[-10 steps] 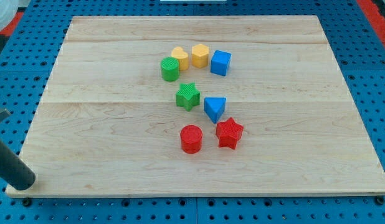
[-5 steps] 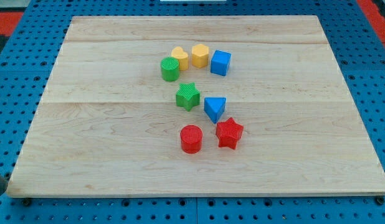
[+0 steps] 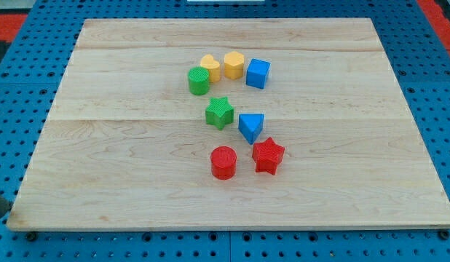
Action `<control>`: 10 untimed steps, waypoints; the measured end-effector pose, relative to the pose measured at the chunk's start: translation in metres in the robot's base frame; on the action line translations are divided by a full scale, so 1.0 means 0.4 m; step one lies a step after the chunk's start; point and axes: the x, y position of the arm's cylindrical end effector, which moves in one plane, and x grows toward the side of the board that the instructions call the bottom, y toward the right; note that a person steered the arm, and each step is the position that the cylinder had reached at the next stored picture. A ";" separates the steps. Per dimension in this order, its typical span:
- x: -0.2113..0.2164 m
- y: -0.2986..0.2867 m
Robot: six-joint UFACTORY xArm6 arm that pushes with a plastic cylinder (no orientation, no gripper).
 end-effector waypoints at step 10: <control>-0.075 -0.002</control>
